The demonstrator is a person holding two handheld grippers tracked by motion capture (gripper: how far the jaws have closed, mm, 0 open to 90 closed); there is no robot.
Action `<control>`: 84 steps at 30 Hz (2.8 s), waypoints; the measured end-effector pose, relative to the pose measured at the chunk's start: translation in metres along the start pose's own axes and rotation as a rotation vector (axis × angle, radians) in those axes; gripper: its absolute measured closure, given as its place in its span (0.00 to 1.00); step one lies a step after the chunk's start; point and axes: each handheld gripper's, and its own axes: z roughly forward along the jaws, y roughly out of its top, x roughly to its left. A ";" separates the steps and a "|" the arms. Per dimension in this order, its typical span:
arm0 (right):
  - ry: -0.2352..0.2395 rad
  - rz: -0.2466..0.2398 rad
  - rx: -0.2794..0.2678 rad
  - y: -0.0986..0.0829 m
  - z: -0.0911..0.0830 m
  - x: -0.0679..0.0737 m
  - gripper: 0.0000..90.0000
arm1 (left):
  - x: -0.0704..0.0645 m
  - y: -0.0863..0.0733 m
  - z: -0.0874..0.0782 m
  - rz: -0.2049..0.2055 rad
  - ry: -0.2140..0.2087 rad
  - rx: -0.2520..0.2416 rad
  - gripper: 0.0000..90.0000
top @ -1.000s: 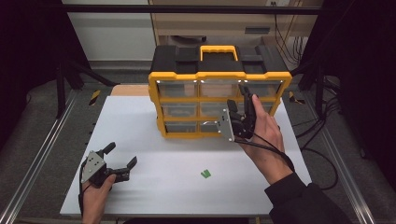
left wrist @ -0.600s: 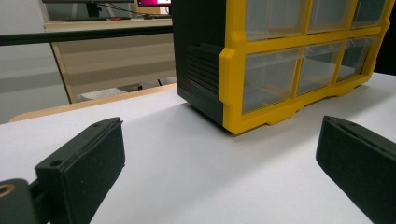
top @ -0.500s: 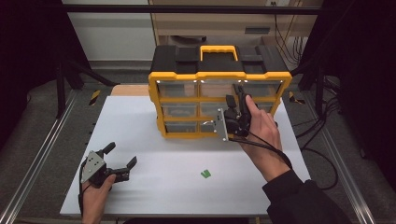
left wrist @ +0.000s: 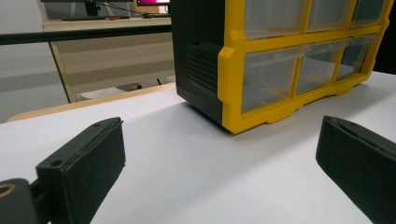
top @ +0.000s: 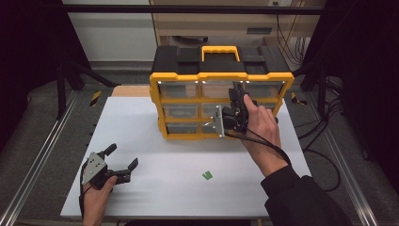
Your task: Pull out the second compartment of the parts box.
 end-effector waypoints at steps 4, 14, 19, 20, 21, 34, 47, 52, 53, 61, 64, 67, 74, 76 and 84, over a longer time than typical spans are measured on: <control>-0.026 -0.014 -0.007 0.000 0.001 0.000 0.77 | 0.000 0.000 0.000 0.001 -0.001 0.001 0.01; -0.032 -0.050 -0.006 0.003 0.004 0.002 0.81 | 0.000 0.000 0.000 0.002 0.002 0.001 0.01; -0.034 -0.061 -0.010 0.004 0.006 0.003 0.82 | 0.000 0.000 0.000 0.002 0.002 0.001 0.01; -0.036 -0.061 -0.011 0.004 0.006 0.003 0.82 | 0.000 0.000 0.000 0.002 0.001 0.001 0.01; -0.036 -0.061 -0.011 0.004 0.006 0.003 0.82 | 0.000 0.000 0.000 0.002 0.001 0.001 0.01; -0.062 -0.106 -0.006 0.004 0.009 0.006 0.85 | 0.000 0.000 0.000 0.001 -0.002 0.002 0.01; -0.063 -0.130 -0.011 0.004 0.008 0.005 0.89 | 0.001 0.000 0.000 0.000 0.000 0.002 0.01; -0.062 -0.125 -0.012 0.004 0.005 0.005 0.90 | 0.001 0.000 0.000 -0.003 0.002 0.001 0.01; -0.062 -0.124 -0.011 0.003 0.005 0.005 0.90 | 0.001 0.000 0.000 -0.003 0.002 0.001 0.01; -0.066 -0.126 -0.026 0.003 -0.002 0.005 0.90 | 0.001 0.000 0.000 -0.004 0.001 0.001 0.01; -0.068 -0.128 -0.032 0.004 -0.006 0.004 0.90 | 0.001 0.000 0.000 -0.004 0.004 0.001 0.01; -0.068 -0.121 -0.033 0.003 -0.010 0.004 0.90 | 0.001 0.000 0.000 -0.004 0.002 0.001 0.01; -0.079 -0.117 -0.047 0.002 -0.025 0.004 0.90 | 0.001 0.000 0.000 -0.005 0.001 0.001 0.01; -0.079 -0.118 -0.048 0.002 -0.026 0.004 0.90 | 0.001 0.000 0.000 -0.005 0.001 0.001 0.01; -0.084 -0.116 -0.052 0.002 -0.042 0.004 0.90 | 0.002 0.000 -0.001 -0.006 0.002 0.001 0.01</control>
